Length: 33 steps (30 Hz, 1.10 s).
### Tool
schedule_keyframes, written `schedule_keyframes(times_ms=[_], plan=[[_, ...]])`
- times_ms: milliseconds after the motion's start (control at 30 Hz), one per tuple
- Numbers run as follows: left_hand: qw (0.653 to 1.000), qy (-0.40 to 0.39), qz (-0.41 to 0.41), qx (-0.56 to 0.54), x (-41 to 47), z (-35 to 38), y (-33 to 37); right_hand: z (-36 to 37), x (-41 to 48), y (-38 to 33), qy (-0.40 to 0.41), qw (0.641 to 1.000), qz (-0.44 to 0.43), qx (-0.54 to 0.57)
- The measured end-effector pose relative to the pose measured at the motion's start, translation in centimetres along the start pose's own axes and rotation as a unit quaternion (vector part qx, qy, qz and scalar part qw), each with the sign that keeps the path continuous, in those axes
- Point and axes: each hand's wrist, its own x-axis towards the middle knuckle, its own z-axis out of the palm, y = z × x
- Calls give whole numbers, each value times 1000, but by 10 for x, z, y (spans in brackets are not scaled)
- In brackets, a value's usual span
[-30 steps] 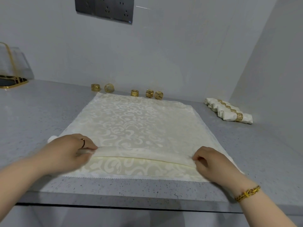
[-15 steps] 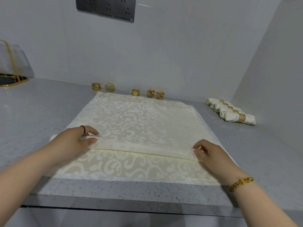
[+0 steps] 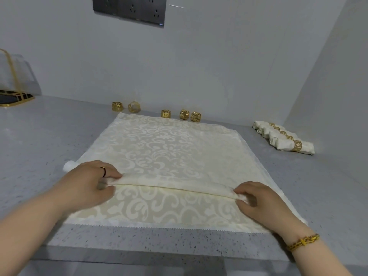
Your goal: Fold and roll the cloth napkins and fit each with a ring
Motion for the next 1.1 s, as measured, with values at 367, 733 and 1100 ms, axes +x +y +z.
schedule_keyframes(times_ms=[367,733,1100], plan=[[992,49,-110,-43,23,3,4,1,30,-10,34,989,142,29],[993,89,-31,73,25,11,0,18,43,-9,90,989,87,-84],[997,20,-68,-23,14,3,6,5,21,-6,7,995,98,29]])
